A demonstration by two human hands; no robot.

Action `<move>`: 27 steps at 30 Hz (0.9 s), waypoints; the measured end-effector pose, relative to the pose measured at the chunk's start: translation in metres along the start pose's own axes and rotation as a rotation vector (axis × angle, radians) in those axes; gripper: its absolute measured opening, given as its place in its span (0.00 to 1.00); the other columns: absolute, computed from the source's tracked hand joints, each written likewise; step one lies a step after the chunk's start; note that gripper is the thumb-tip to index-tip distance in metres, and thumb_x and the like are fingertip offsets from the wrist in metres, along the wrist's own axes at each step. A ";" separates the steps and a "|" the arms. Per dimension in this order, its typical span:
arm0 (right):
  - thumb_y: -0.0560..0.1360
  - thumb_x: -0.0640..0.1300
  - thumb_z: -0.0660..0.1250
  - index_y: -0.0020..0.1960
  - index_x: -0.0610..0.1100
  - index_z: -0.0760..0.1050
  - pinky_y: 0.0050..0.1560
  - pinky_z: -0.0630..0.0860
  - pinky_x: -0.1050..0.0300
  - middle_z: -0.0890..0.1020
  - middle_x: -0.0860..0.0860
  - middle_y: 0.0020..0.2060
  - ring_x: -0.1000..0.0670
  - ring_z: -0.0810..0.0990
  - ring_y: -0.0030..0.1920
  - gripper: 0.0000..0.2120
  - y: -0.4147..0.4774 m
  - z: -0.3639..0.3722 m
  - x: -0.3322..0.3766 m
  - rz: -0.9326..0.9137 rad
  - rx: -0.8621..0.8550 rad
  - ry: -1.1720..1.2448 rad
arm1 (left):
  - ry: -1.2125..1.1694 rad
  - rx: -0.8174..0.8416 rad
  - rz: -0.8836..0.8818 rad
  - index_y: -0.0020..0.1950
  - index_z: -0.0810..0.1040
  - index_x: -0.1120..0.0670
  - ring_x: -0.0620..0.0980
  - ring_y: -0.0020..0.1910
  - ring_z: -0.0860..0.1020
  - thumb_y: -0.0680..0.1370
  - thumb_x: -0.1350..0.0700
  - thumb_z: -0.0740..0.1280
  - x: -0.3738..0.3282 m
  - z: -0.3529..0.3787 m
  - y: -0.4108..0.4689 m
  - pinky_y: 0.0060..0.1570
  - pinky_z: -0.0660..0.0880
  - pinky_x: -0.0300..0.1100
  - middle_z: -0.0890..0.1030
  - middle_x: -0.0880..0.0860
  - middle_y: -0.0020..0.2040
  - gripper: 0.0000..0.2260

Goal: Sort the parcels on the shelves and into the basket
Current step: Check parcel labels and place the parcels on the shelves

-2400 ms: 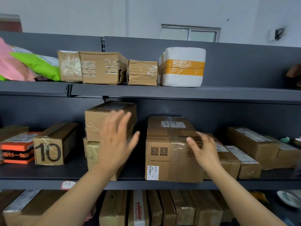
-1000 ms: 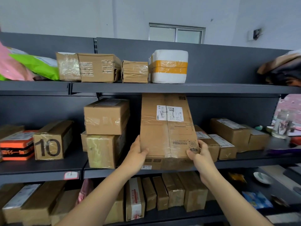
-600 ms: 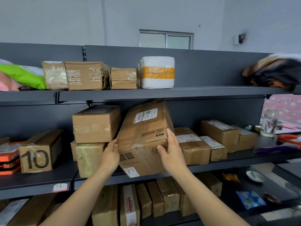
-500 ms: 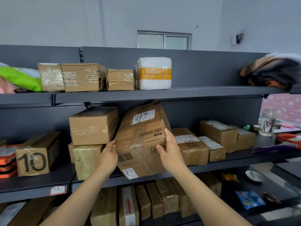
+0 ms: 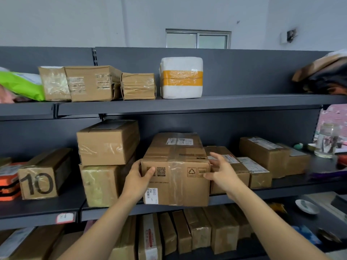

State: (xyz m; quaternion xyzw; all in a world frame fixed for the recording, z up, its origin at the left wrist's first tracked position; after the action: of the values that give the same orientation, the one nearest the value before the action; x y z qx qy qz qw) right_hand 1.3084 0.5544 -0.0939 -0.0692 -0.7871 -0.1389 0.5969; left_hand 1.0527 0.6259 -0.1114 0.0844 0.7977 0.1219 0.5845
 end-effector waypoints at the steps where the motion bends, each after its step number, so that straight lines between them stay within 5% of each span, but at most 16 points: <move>1: 0.73 0.32 0.68 0.74 0.51 0.58 0.63 0.70 0.50 0.70 0.50 0.69 0.48 0.69 0.68 0.36 0.003 -0.003 -0.002 -0.012 -0.027 -0.050 | 0.010 0.009 0.015 0.69 0.67 0.49 0.44 0.49 0.77 0.77 0.53 0.67 -0.002 0.006 0.000 0.44 0.75 0.38 0.79 0.49 0.57 0.21; 7: 0.74 0.40 0.68 0.71 0.49 0.66 0.68 0.65 0.51 0.65 0.51 0.70 0.49 0.64 0.70 0.26 0.013 -0.004 0.028 -0.266 -0.243 -0.387 | 0.082 0.014 0.072 0.70 0.66 0.49 0.46 0.56 0.77 0.76 0.55 0.69 -0.011 0.030 0.006 0.53 0.77 0.42 0.79 0.47 0.57 0.24; 11: 0.75 0.41 0.67 0.68 0.49 0.70 0.71 0.63 0.50 0.69 0.52 0.68 0.49 0.64 0.70 0.22 0.019 0.022 0.047 -0.426 -0.222 -0.589 | 0.134 -0.012 0.158 0.66 0.68 0.45 0.44 0.59 0.76 0.76 0.52 0.68 -0.015 0.029 0.005 0.57 0.76 0.43 0.77 0.44 0.57 0.19; 15: 0.76 0.42 0.66 0.66 0.49 0.72 0.72 0.61 0.53 0.70 0.53 0.66 0.50 0.65 0.69 0.19 0.023 0.050 0.063 -0.522 -0.159 -0.608 | 0.337 -0.188 0.347 0.72 0.66 0.49 0.38 0.60 0.71 0.78 0.47 0.63 -0.037 0.000 -0.008 0.59 0.74 0.42 0.72 0.43 0.64 0.23; 21: 0.76 0.46 0.67 0.68 0.48 0.71 0.63 0.60 0.64 0.71 0.53 0.64 0.52 0.67 0.67 0.21 0.018 0.116 0.099 -0.656 -0.020 -0.542 | 0.525 -0.527 0.705 0.64 0.74 0.54 0.45 0.51 0.70 0.77 0.51 0.63 -0.086 -0.076 -0.032 0.52 0.66 0.35 0.75 0.50 0.51 0.17; 24: 0.76 0.50 0.67 0.72 0.49 0.65 0.63 0.60 0.64 0.67 0.54 0.67 0.54 0.65 0.68 0.26 0.019 0.152 0.111 -0.602 0.076 -0.438 | 0.518 -0.715 0.581 0.67 0.70 0.55 0.51 0.54 0.67 0.74 0.51 0.68 -0.077 -0.129 -0.022 0.57 0.63 0.41 0.70 0.55 0.56 0.22; 27: 0.75 0.55 0.66 0.74 0.49 0.60 0.64 0.64 0.59 0.65 0.51 0.70 0.51 0.66 0.68 0.30 0.027 0.179 0.118 -0.482 0.089 -0.295 | 0.352 -0.631 0.295 0.74 0.61 0.55 0.56 0.64 0.62 0.74 0.49 0.70 -0.047 -0.164 0.006 0.63 0.58 0.44 0.64 0.57 0.65 0.32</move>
State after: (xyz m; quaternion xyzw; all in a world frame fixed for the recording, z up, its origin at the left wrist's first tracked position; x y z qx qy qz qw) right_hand 1.1188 0.6276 -0.0214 0.1265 -0.8646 -0.2306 0.4281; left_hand 0.9102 0.6034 -0.0199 -0.0079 0.7884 0.4566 0.4122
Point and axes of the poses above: each hand's wrist, its own y-axis towards the middle knuckle, its own z-axis out of the palm, x = y × z, the point moved 9 cm from there along y, towards the middle knuckle
